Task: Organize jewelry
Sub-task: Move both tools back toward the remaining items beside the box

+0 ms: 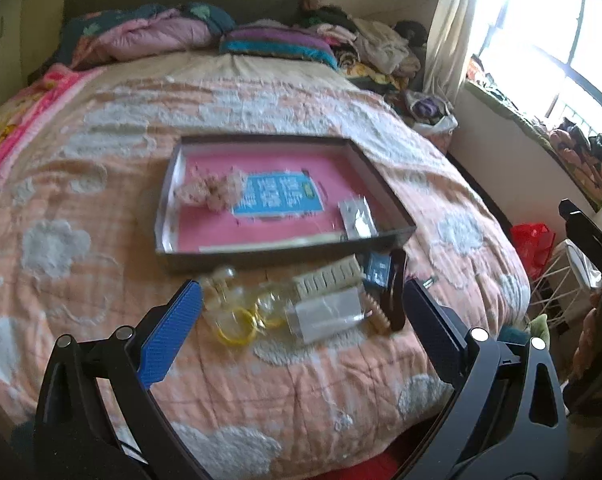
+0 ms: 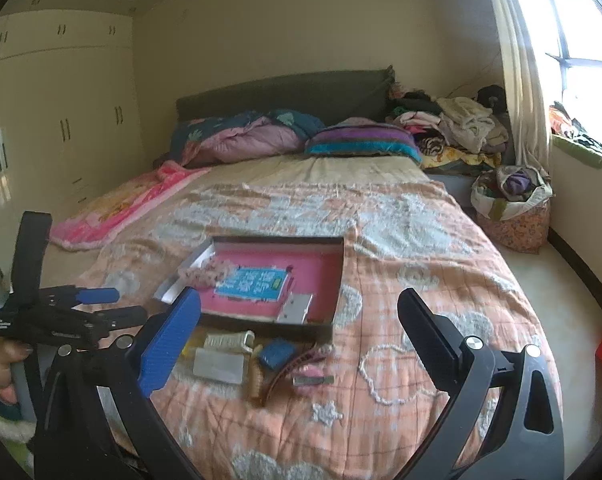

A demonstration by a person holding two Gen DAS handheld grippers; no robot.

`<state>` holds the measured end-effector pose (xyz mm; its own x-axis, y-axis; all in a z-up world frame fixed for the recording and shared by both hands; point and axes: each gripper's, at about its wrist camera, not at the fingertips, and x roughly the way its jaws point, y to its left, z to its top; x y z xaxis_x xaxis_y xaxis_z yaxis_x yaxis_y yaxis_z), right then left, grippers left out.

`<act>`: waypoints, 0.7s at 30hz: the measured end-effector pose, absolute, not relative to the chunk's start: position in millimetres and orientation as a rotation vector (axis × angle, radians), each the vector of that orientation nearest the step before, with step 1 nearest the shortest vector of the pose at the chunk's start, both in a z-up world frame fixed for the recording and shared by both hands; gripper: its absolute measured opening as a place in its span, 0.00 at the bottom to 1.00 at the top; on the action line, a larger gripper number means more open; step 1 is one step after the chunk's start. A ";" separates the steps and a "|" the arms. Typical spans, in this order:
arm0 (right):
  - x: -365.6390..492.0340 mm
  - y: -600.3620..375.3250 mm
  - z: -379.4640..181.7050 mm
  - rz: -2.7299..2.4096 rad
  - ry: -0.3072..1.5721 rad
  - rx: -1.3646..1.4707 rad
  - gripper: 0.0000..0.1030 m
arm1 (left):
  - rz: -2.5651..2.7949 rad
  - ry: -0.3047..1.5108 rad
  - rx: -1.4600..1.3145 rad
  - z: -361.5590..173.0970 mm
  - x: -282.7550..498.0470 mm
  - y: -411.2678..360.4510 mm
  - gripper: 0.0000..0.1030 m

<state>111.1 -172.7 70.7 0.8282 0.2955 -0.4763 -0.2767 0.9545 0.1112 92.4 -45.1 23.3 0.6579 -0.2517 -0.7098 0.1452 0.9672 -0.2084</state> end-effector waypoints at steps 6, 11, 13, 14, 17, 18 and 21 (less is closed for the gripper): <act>107.4 -176.4 50.3 0.296 0.564 0.032 0.95 | -0.271 0.903 -0.183 -8.0 89.2 -48.9 0.91; 107.3 -180.3 33.3 0.289 0.613 0.028 0.95 | -0.324 0.961 -0.237 -27.4 85.0 -49.9 0.89; 107.9 -180.9 26.8 0.289 0.632 0.028 0.95 | -0.333 0.976 -0.237 -33.5 82.7 -52.0 0.86; 108.4 -180.9 24.0 0.289 0.641 0.026 0.95 | -0.339 0.981 -0.237 -35.8 82.4 -53.4 0.85; 110.4 -177.8 12.1 0.294 0.679 0.013 0.95 | -0.359 0.999 -0.247 -42.8 82.8 -56.7 0.81; 111.1 -177.3 8.0 0.298 0.691 0.011 0.95 | -0.367 1.003 -0.243 -44.8 83.4 -58.6 0.79; 117.0 -174.9 -5.8 0.310 0.741 0.012 0.95 | -0.372 1.004 -0.234 -49.5 85.5 -62.2 0.79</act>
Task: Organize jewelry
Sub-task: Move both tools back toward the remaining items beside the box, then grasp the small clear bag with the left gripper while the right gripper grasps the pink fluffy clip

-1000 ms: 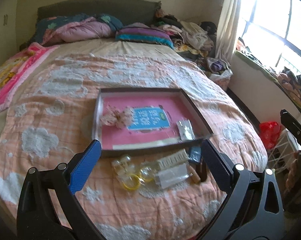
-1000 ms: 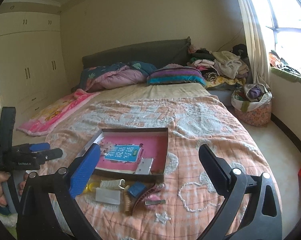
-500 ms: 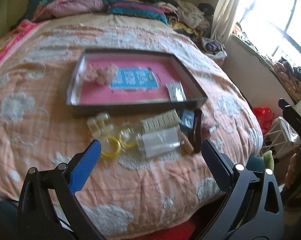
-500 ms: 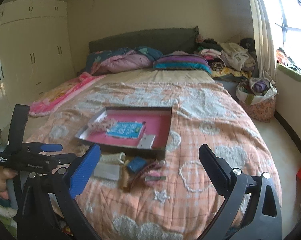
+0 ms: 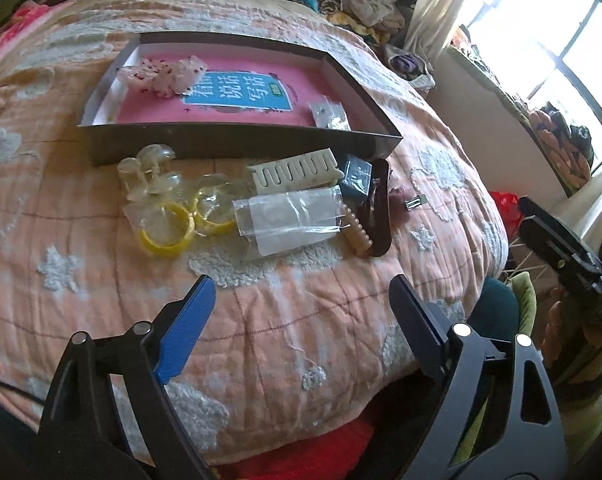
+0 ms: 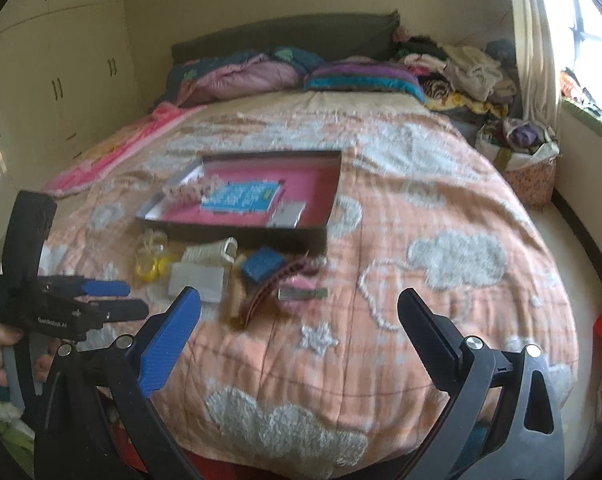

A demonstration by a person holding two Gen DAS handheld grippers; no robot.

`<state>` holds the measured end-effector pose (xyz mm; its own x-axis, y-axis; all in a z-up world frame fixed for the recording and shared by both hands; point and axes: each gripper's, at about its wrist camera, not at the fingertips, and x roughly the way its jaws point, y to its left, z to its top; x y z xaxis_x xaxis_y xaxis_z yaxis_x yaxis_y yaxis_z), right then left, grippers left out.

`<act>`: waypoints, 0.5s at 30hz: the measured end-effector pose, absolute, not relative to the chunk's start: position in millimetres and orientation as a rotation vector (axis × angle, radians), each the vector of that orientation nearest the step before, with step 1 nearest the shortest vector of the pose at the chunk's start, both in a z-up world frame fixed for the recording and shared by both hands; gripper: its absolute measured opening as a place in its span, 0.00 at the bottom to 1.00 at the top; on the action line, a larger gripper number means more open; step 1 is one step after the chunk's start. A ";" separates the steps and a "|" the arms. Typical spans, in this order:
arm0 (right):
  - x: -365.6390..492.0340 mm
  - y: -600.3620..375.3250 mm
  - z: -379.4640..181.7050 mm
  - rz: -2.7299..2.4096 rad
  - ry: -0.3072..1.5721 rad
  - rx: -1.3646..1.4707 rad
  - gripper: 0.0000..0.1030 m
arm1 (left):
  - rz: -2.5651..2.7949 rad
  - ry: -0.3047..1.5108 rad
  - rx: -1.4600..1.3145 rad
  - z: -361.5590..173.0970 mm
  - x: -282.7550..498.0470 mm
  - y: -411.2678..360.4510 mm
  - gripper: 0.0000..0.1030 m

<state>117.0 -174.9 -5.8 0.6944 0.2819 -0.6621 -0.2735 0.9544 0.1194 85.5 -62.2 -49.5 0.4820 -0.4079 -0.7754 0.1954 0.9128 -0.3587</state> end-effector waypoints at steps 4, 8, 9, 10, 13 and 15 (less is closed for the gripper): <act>129.8 -171.8 -24.4 0.309 0.801 0.016 0.95 | -0.374 1.011 -0.233 -57.8 93.6 -65.2 0.78; 142.9 -168.4 -39.8 0.297 0.846 -0.004 0.95 | -0.356 1.011 -0.207 -65.3 104.5 -67.0 0.68; 144.7 -167.9 -43.3 0.292 0.855 -0.005 0.95 | -0.358 1.016 -0.213 -67.6 107.1 -66.1 0.67; 146.1 -168.3 -46.3 0.294 0.862 0.001 0.95 | -0.362 1.020 -0.221 -69.3 109.3 -65.8 0.63; 149.1 -169.4 -52.1 0.289 0.872 0.000 0.95 | -0.377 1.037 -0.243 -75.4 117.3 -66.7 0.55; 153.4 -169.5 -56.1 0.286 0.876 -0.008 0.95 | -0.381 1.044 -0.260 -79.1 122.5 -68.0 0.54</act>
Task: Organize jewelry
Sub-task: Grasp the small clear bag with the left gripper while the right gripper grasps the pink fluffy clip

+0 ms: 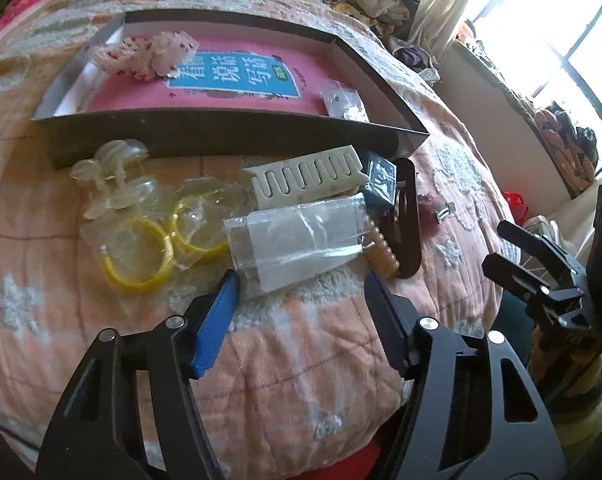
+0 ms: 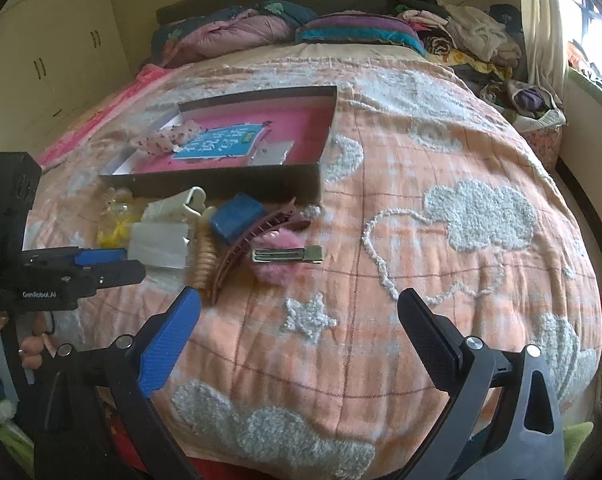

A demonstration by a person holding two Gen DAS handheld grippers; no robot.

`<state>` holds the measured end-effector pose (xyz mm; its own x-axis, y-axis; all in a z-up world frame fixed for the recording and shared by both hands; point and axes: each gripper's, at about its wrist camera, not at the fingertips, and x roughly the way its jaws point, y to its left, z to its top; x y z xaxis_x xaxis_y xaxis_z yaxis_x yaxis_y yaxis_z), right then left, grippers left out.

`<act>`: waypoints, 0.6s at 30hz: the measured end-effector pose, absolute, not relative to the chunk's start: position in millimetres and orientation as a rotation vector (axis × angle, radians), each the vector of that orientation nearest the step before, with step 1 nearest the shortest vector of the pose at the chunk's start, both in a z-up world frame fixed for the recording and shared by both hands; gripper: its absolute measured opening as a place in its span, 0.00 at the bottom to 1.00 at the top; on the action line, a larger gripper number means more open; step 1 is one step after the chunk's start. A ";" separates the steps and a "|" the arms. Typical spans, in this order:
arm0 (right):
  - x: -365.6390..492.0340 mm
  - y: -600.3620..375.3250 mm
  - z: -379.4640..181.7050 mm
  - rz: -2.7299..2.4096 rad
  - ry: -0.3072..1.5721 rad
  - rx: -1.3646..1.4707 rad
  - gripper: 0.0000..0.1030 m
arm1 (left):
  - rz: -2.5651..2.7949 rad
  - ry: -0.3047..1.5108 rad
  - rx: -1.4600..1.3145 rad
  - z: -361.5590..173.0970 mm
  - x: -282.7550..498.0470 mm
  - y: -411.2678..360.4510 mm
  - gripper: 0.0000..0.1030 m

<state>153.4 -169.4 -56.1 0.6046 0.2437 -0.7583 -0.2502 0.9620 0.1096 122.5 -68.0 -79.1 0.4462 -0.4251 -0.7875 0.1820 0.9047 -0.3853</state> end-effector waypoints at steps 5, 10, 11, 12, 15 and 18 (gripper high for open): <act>167.8 -167.5 -70.1 0.297 0.904 -0.007 0.95 | -0.338 1.047 -0.242 -82.0 132.3 -68.9 0.33; 179.7 -161.9 -82.6 0.349 0.935 0.013 0.69 | -0.350 1.033 -0.232 -79.4 130.2 -67.4 0.31; 181.2 -160.0 -83.9 0.354 0.939 0.013 0.68 | -0.353 1.030 -0.231 -78.8 129.2 -66.6 0.29; 182.6 -158.1 -85.4 0.357 0.939 0.010 0.65 | -0.360 1.026 -0.233 -77.6 128.1 -66.3 0.24; 186.8 -157.1 -86.5 0.359 0.928 0.019 0.61 | -0.372 1.014 -0.252 -74.3 126.4 -61.5 0.13; 191.6 -159.3 -87.5 0.362 0.921 0.037 0.53 | -0.377 1.009 -0.245 -73.0 124.7 -61.4 0.11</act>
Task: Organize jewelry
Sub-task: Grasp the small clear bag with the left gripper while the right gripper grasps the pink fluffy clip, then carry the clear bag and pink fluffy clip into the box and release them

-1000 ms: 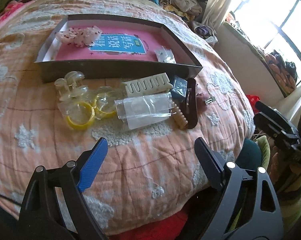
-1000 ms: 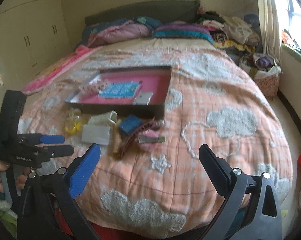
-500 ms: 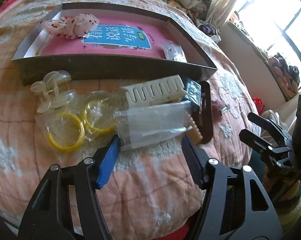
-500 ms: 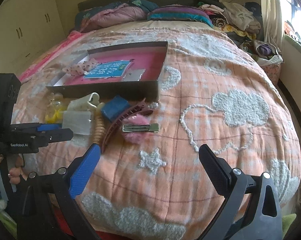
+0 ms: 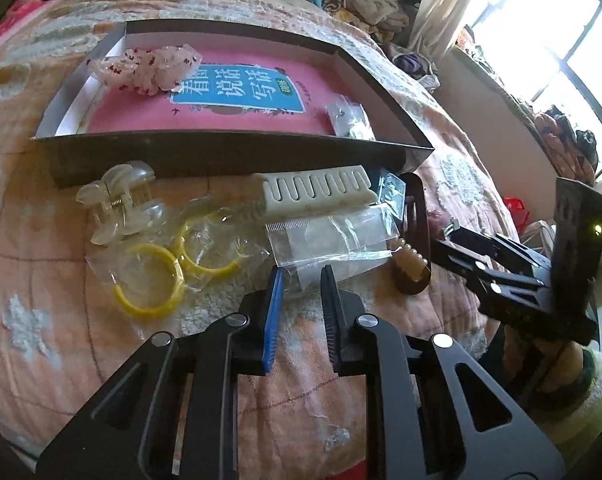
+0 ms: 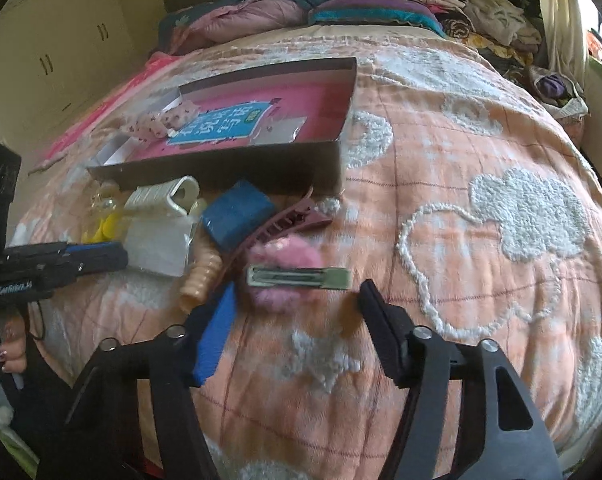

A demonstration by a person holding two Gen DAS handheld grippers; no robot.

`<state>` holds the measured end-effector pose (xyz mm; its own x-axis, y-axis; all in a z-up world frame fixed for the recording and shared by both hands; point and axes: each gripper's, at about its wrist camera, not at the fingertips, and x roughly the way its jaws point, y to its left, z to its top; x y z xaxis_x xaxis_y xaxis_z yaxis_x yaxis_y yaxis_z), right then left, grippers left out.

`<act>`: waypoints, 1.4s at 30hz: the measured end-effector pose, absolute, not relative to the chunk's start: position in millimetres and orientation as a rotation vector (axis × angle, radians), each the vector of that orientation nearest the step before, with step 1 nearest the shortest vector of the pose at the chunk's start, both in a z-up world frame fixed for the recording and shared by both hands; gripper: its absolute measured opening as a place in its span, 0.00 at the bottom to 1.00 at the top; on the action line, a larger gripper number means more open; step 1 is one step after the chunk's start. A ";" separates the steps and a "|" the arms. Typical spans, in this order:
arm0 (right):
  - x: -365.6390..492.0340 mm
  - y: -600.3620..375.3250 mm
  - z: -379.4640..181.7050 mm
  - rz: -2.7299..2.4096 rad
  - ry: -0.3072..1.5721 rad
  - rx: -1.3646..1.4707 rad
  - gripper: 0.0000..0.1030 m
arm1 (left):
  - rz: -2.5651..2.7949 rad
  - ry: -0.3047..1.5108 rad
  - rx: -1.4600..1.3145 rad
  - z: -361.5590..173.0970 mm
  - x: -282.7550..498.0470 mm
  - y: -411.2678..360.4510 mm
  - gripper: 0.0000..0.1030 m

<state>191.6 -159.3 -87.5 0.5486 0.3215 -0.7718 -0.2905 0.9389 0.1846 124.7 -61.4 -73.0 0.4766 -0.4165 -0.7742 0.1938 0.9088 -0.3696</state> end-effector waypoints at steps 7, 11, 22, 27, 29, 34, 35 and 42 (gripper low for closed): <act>191.1 -161.1 -83.9 0.378 0.883 0.039 0.38 | -0.391 0.997 -0.261 -67.5 122.4 -59.3 0.08; 180.5 -168.6 -72.8 0.358 0.846 0.049 0.38 | -0.402 0.982 -0.261 -61.1 120.1 -60.1 0.06; 148.4 -202.1 -39.0 0.281 0.764 0.076 0.38 | -0.451 0.928 -0.230 -32.0 112.0 -75.6 0.04; 138.6 -213.3 -20.0 0.254 0.714 0.083 0.38 | -0.473 0.895 -0.213 -14.7 111.1 -82.7 0.02; 136.7 -215.6 -15.1 0.246 0.702 0.083 0.38 | -0.480 0.888 -0.211 -10.5 111.1 -83.6 0.02; 132.7 -219.1 -5.8 0.238 0.680 0.084 0.38 | -0.487 0.868 -0.194 1.7 113.5 -83.5 0.02; 131.8 -219.4 -4.5 0.238 0.678 0.084 0.38 | -0.486 0.862 -0.194 4.7 113.9 -82.5 0.02; 135.1 -213.0 7.5 0.253 0.665 0.081 0.38 | -0.475 0.799 -0.200 34.3 126.4 -68.6 0.02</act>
<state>135.1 -213.0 7.5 0.7574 0.2575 -0.6001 -0.2057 0.9663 0.1551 126.4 -68.6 34.3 0.6000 -0.4804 -0.6397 0.3323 0.8770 -0.3470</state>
